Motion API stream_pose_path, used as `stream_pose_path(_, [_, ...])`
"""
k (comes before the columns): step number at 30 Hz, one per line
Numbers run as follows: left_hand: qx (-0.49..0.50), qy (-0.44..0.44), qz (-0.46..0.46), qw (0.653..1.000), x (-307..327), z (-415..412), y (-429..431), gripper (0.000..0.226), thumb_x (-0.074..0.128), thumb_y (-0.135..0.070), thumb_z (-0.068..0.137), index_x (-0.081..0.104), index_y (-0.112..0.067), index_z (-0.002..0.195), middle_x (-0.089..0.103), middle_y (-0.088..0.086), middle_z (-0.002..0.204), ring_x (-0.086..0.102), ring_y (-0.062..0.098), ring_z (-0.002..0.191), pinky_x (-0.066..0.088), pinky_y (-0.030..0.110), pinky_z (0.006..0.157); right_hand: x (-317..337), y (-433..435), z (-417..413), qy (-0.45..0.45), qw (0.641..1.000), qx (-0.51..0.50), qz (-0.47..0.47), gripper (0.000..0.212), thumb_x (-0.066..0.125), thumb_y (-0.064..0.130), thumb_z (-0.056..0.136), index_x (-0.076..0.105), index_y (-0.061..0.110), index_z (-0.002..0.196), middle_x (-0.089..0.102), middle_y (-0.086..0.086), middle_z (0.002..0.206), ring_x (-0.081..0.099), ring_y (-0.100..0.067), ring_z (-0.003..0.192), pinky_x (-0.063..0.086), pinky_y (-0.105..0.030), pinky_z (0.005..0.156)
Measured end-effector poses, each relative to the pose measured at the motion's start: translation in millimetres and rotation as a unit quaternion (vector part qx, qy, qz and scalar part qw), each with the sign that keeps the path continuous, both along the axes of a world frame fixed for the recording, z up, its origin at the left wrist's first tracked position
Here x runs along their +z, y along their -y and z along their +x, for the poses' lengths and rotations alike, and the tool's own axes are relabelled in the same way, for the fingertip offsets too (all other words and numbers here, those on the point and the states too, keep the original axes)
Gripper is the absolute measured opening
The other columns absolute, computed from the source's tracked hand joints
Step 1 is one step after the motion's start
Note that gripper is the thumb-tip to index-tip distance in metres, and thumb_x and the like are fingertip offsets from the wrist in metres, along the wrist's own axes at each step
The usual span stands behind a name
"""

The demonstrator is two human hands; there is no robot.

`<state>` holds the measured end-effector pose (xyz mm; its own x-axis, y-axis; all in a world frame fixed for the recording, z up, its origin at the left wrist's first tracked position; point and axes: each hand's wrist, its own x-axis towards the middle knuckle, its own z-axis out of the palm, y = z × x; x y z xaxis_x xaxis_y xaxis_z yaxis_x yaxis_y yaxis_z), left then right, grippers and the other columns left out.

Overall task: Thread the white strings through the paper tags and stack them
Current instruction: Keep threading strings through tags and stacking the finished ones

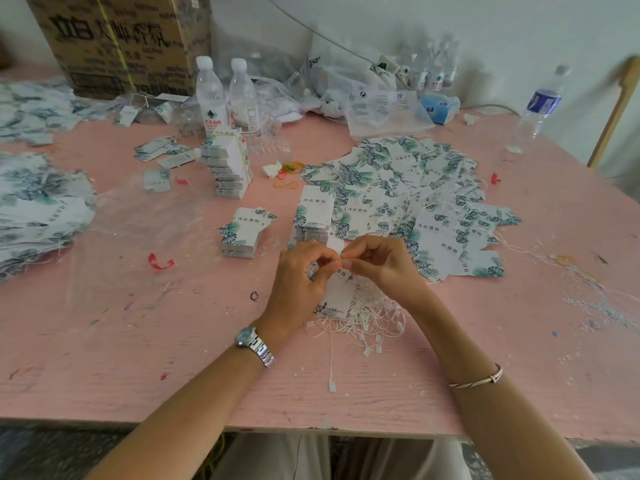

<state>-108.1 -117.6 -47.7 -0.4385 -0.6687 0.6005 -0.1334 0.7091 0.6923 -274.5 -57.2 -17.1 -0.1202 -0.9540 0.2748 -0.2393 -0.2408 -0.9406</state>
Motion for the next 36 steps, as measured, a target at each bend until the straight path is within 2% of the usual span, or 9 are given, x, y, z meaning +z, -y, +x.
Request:
stream_pose_path(4, [0.005,-0.002,-0.003,1.0,0,0,0,0.008,0.074,-0.013,0.089,0.071,-0.007,0.087,0.064,-0.005,0.081,0.062,0.017,0.078,0.05,0.056,0.075,-2,2,-1,0.018,1.0,0.009,0.0,0.007,0.071,-0.008,0.084,0.068,-0.012,0.09,0.068,-0.028,0.087,0.065,-0.032,0.08,0.053,-0.045,0.08])
stream_pose_path(8, [0.011,-0.027,0.002,1.0,5,-4,-1,0.016,0.067,-0.026,0.094,0.07,-0.01,0.093,0.064,-0.011,0.087,0.062,0.01,0.082,0.051,0.054,0.079,-4,5,0,0.069,0.998,0.009,-0.005,0.01,0.07,-0.005,0.086,0.065,-0.01,0.093,0.071,-0.008,0.08,0.065,-0.016,0.073,0.052,-0.024,0.069])
stream_pose_path(14, [0.032,-0.015,0.027,0.999,2,-4,-2,0.024,0.05,-0.022,0.104,0.07,-0.012,0.112,0.069,-0.004,0.108,0.065,0.014,0.101,0.049,0.056,0.089,2,6,-12,0.205,0.979,0.008,-0.021,0.005,0.066,0.005,0.084,0.067,0.005,0.089,0.067,-0.002,0.074,0.054,-0.013,0.068,0.044,-0.022,0.067])
stream_pose_path(18, [0.02,0.038,0.071,0.997,0,-6,0,0.032,0.04,-0.02,0.108,0.063,-0.011,0.128,0.071,-0.002,0.112,0.062,0.019,0.107,0.045,0.055,0.097,8,4,-19,0.317,0.947,0.03,-0.039,0.018,0.058,0.001,0.086,0.071,0.014,0.083,0.067,-0.004,0.075,0.059,-0.013,0.068,0.048,-0.02,0.067])
stream_pose_path(21, [-0.019,0.059,0.128,0.99,-2,-6,2,0.032,0.039,-0.023,0.109,0.058,-0.016,0.134,0.071,-0.005,0.112,0.061,0.021,0.112,0.046,0.053,0.099,12,2,-23,0.366,0.928,0.035,-0.055,0.02,0.054,0.0,0.086,0.069,0.013,0.082,0.066,-0.003,0.072,0.058,-0.012,0.066,0.049,-0.019,0.066])
stream_pose_path(24, [-0.046,0.074,0.166,0.982,-4,-5,5,0.03,0.046,-0.027,0.107,0.06,-0.023,0.133,0.067,0.002,0.12,0.06,0.019,0.114,0.052,0.047,0.093,12,2,-28,0.396,0.915,0.031,-0.067,0.018,0.051,0.001,0.09,0.064,0.012,0.084,0.067,-0.004,0.077,0.056,-0.011,0.066,0.05,-0.018,0.067])
stream_pose_path(26, [-0.068,0.06,0.183,0.979,-6,-5,7,0.026,0.053,-0.028,0.104,0.063,-0.027,0.128,0.066,0.004,0.123,0.061,0.012,0.113,0.055,0.033,0.09,12,3,-31,0.409,0.909,0.025,-0.074,0.018,0.051,0.001,0.091,0.064,0.012,0.085,0.069,-0.005,0.081,0.055,-0.01,0.065,0.05,-0.018,0.067])
stream_pose_path(30, [-0.088,0.023,0.194,0.977,-2,-4,4,0.024,0.062,-0.029,0.1,0.063,-0.048,0.114,0.071,-0.007,0.113,0.065,-0.002,0.104,0.05,0.012,0.083,10,4,-36,0.435,0.897,-0.013,-0.077,0.013,0.055,0.002,0.09,0.064,0.011,0.088,0.069,-0.007,0.086,0.051,-0.009,0.061,0.048,-0.016,0.062])
stream_pose_path(36, [-0.091,-0.032,0.22,0.971,4,-4,2,0.024,0.07,-0.019,0.094,0.068,-0.041,0.105,0.074,-0.018,0.085,0.066,-0.007,0.074,0.047,0.008,0.069,7,6,-36,0.407,0.905,-0.112,-0.058,0.013,0.057,0.001,0.095,0.062,0.011,0.091,0.074,-0.004,0.088,0.045,-0.007,0.058,0.042,-0.014,0.054])
